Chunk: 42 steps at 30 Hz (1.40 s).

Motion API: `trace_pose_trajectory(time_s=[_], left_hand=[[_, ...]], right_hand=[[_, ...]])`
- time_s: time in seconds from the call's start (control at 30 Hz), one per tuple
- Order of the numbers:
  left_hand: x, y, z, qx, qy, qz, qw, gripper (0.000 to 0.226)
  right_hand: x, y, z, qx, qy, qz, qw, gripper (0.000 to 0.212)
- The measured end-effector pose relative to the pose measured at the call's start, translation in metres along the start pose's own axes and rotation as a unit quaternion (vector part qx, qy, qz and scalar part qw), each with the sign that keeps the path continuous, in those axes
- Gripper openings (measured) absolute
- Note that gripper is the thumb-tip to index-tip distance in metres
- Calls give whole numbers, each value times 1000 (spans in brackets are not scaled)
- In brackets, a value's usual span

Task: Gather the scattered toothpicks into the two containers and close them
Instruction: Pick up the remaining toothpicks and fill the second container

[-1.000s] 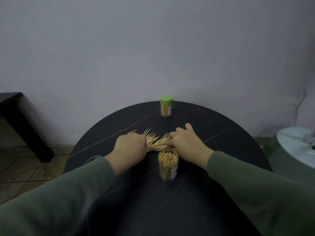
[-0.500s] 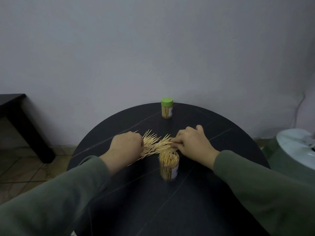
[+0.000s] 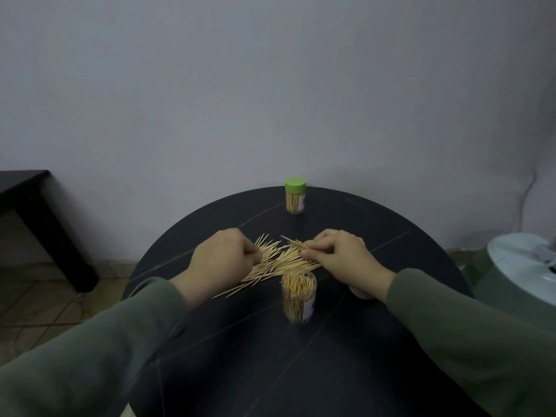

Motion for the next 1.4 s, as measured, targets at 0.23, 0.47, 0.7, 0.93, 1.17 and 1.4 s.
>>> trace_pose_trajectory(time_s=[0.23, 0.47, 0.7, 0.93, 1.17, 1.4], left_hand=[[6, -3, -7, 29, -334, -14, 942, 15], [17, -20, -32, 34, -477, -21, 878, 19], [9, -25, -41, 44, -504, 33, 862, 24], [11, -25, -43, 12, -510, 17, 860, 24], [-6, -29, -45, 0, -493, 66, 868, 18], [-10, -24, -44, -43, -372, 39, 926, 15]], right_hand=[[7, -9, 12, -12, 234, 46, 971, 30], [11, -19, 24, 11, 329, 54, 943, 16], [3, -26, 30, 33, 362, 65, 929, 32], [8, -30, 31, 49, 368, 67, 926, 28], [7, -33, 26, 46, 368, 74, 926, 21], [5, -35, 19, 36, 337, 86, 937, 30]])
Point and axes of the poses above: each hand's wrist, its own y-axis towards the middle knuckle, its own x-axis out of the back of the hand, z = x × y, the point moved 5 cm from there along y, towards the middle knuckle, and after that the axes turned 8 degrees about -x, right-handed, at the moved point
